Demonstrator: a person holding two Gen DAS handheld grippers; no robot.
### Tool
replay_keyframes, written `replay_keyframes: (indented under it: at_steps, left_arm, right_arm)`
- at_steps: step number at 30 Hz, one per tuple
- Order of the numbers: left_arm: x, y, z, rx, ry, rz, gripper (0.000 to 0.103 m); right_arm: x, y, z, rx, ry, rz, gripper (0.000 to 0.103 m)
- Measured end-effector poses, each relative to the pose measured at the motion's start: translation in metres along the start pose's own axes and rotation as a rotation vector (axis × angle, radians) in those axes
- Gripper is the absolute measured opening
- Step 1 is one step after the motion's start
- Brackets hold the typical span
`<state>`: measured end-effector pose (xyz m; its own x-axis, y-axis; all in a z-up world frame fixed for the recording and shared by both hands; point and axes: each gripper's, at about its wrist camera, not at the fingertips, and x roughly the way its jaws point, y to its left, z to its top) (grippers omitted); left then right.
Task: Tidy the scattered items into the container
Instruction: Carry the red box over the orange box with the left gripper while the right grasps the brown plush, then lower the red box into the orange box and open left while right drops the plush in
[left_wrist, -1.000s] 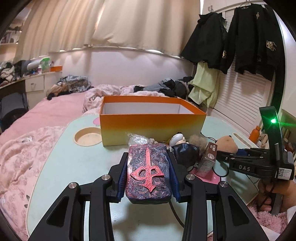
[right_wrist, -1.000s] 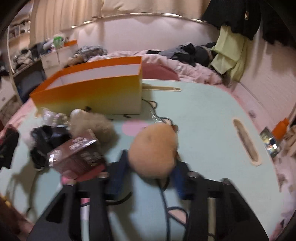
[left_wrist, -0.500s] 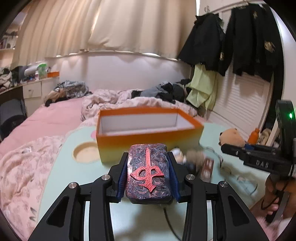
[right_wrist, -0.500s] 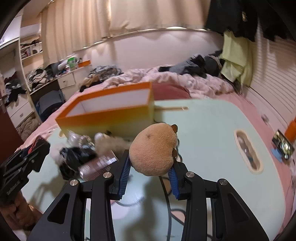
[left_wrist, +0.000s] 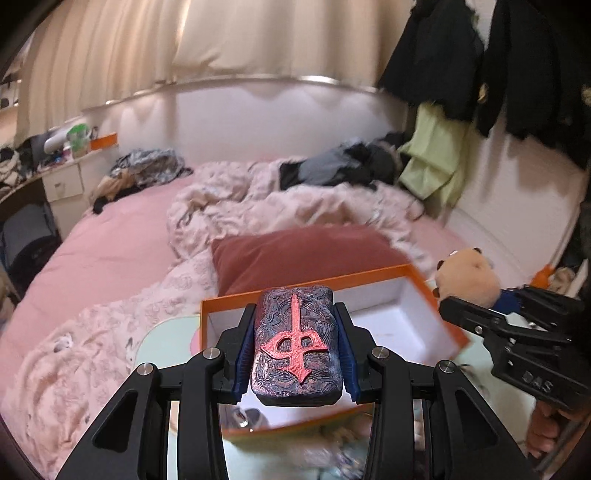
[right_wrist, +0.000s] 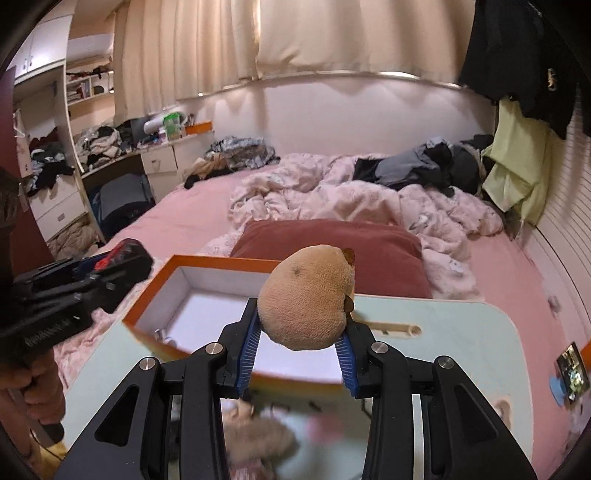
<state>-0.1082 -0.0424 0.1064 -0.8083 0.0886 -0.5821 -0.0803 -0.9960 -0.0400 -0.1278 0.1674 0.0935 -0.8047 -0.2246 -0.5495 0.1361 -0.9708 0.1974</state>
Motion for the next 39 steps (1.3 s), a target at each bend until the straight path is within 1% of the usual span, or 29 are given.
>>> replay_keyframes:
  at_steps: [3, 5, 7, 8, 9, 10, 11, 13, 16, 19, 22, 24, 25, 26, 27, 30, 32, 33, 35, 37, 38, 39]
  left_arm:
    - [0.022, 0.004, -0.005, -0.011, 0.054, 0.006, 0.039]
    - [0.022, 0.004, -0.007, -0.014, 0.047, 0.027, 0.049]
    - [0.014, 0.004, -0.008, -0.014, 0.002, 0.04, 0.074]
    - [0.007, 0.004, -0.008, -0.007, -0.032, 0.045, 0.078]
    - [0.0, 0.003, -0.008, 0.001, -0.062, 0.054, 0.084]
    - [-0.006, 0.003, -0.007, 0.007, -0.081, 0.064, 0.09]
    - [-0.013, 0.003, -0.007, 0.013, -0.1, 0.069, 0.092]
    - [-0.026, 0.003, -0.004, 0.017, -0.131, 0.057, 0.093]
    - [-0.046, 0.004, -0.003, 0.009, -0.149, 0.023, 0.094]
    - [-0.07, 0.001, -0.012, 0.012, -0.162, -0.008, 0.096]
    - [-0.089, -0.004, -0.03, 0.037, -0.158, -0.027, 0.098]
    - [-0.098, -0.007, -0.048, 0.05, -0.136, -0.04, 0.098]
    - [-0.101, -0.008, -0.057, 0.051, -0.124, -0.047, 0.098]
    - [-0.103, -0.008, -0.069, 0.049, -0.11, -0.053, 0.098]
    - [-0.104, -0.008, -0.081, 0.045, -0.096, -0.057, 0.098]
    - [-0.1, -0.009, -0.118, 0.036, -0.043, -0.045, 0.098]
    - [-0.095, -0.01, -0.136, 0.022, -0.028, -0.034, 0.098]
    - [-0.093, -0.011, -0.142, 0.017, -0.022, -0.034, 0.098]
    - [-0.084, -0.016, -0.149, 0.014, 0.022, -0.056, 0.098]
    - [-0.077, -0.023, -0.155, 0.034, 0.058, -0.075, 0.098]
    - [-0.075, -0.026, -0.157, 0.053, 0.07, -0.072, 0.098]
    - [-0.07, -0.03, -0.161, 0.077, 0.091, -0.051, 0.098]
  right_arm:
    - [0.022, 0.003, -0.001, -0.01, 0.044, -0.018, 0.04]
    - [0.032, 0.002, -0.004, -0.006, 0.057, -0.042, 0.042]
    - [0.037, -0.002, -0.005, 0.011, 0.063, -0.053, 0.044]
    - [0.037, -0.004, -0.005, 0.021, 0.064, -0.053, 0.05]
    - [0.035, -0.006, -0.006, 0.034, 0.057, -0.056, 0.055]
    - [0.031, -0.007, -0.006, 0.04, 0.044, -0.059, 0.064]
    - [0.026, -0.008, -0.007, 0.043, 0.026, -0.064, 0.07]
    - [0.012, -0.008, -0.007, 0.046, -0.011, -0.08, 0.073]
    - [-0.005, -0.006, -0.008, 0.046, -0.04, -0.069, 0.073]
    - [-0.026, -0.002, -0.012, 0.05, -0.064, -0.051, 0.073]
    - [-0.045, 0.005, -0.023, 0.034, -0.074, -0.042, 0.073]
    - [-0.058, 0.009, -0.035, 0.023, -0.073, -0.041, 0.073]
    - [-0.063, 0.01, -0.042, 0.021, -0.07, -0.037, 0.075]
    - [-0.066, 0.011, -0.048, 0.023, -0.065, -0.033, 0.079]
    - [-0.069, 0.01, -0.056, 0.028, -0.057, -0.033, 0.081]
    - [-0.073, 0.008, -0.084, 0.044, -0.017, -0.05, 0.081]
    - [-0.073, 0.005, -0.103, 0.049, 0.017, -0.073, 0.081]
    - [-0.071, 0.004, -0.113, 0.043, 0.04, -0.089, 0.081]
    - [-0.066, 0.004, -0.127, 0.027, 0.081, -0.111, 0.081]
    - [-0.063, 0.004, -0.138, 0.026, 0.11, -0.129, 0.081]
    - [-0.063, 0.003, -0.141, 0.03, 0.115, -0.129, 0.081]
    - [-0.062, 0.003, -0.145, 0.034, 0.122, -0.127, 0.081]
